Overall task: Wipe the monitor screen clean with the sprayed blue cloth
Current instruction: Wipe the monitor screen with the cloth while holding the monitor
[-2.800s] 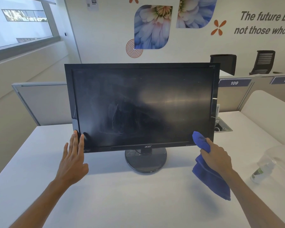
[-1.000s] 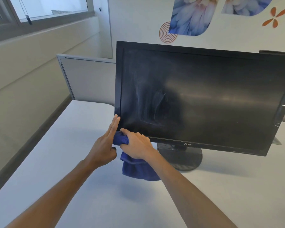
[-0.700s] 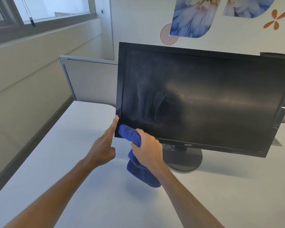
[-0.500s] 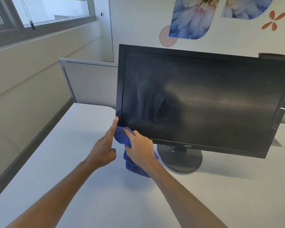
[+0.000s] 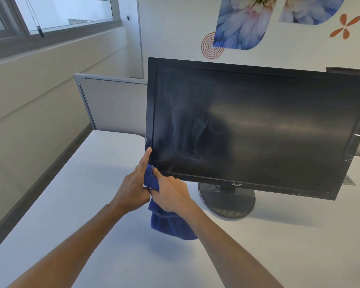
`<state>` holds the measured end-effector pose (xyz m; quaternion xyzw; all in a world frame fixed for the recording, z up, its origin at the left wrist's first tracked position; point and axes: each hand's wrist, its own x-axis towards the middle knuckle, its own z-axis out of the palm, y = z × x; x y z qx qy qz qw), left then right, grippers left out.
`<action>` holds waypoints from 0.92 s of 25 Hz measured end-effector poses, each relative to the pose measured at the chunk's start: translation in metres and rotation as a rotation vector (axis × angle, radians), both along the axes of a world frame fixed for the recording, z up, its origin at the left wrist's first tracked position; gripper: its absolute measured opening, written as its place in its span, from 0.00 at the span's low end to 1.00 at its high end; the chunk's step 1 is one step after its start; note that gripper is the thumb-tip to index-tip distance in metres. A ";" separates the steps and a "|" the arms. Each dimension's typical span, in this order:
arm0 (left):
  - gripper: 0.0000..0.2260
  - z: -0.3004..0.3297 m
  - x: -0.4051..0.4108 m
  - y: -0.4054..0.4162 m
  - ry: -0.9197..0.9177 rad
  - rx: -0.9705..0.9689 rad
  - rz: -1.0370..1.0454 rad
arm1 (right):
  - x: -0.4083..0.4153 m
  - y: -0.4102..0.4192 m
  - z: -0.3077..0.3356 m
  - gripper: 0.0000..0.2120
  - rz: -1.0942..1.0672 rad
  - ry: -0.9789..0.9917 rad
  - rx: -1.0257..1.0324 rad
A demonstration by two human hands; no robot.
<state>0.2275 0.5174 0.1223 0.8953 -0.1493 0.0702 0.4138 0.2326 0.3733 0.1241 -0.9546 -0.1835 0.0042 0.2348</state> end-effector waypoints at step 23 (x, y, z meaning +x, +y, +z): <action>0.43 0.018 -0.005 -0.007 -0.006 -0.009 -0.021 | 0.003 0.003 0.012 0.15 0.020 -0.041 -0.207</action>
